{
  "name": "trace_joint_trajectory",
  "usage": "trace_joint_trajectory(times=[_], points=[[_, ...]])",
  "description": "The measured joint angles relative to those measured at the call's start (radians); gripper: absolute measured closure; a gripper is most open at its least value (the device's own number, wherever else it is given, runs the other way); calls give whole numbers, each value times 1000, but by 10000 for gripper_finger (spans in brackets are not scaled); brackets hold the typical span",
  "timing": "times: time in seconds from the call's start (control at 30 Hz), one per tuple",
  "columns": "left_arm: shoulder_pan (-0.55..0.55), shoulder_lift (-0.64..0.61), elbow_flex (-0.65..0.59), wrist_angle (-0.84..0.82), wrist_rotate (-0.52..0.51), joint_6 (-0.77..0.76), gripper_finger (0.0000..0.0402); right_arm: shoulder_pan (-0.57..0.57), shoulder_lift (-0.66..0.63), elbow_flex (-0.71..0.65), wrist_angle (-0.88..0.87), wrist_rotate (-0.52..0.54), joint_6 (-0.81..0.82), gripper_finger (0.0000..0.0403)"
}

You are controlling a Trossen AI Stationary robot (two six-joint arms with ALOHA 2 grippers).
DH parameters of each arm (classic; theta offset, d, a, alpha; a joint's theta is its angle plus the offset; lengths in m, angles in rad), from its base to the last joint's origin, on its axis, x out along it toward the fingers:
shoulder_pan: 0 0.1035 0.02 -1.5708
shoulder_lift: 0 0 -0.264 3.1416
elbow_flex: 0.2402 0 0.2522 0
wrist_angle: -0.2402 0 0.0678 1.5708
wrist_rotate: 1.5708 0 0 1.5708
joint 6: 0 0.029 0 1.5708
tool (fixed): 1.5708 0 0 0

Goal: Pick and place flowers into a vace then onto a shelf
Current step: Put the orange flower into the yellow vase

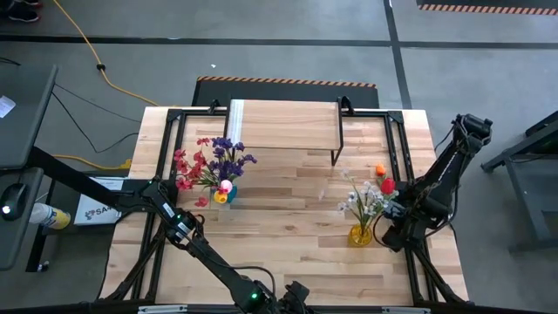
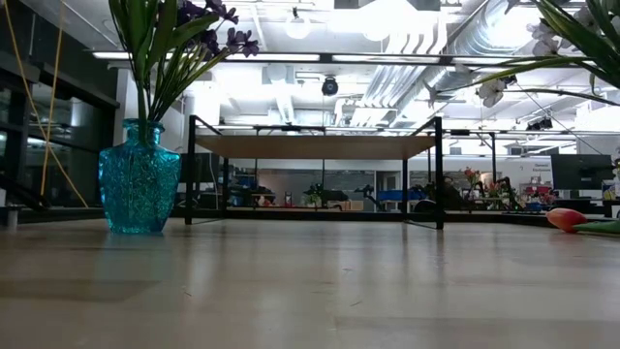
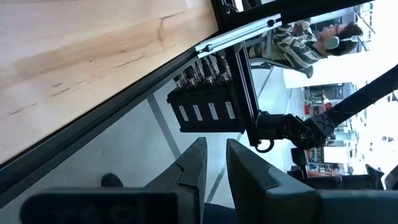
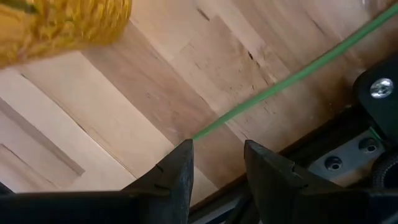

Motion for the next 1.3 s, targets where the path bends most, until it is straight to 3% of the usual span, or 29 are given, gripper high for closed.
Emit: trace_joint_trajectory(times=[0.33,0.57,1.3], points=[[0,0,0,-1,4,25,307,-103,68,0,-10,15,10,269],[1,0,0,-1,16,45,307,-103,181,0,-11,-8,-2,269],[0,0,0,-1,81,46,307,-103,303,1,25,-10,32,269]])
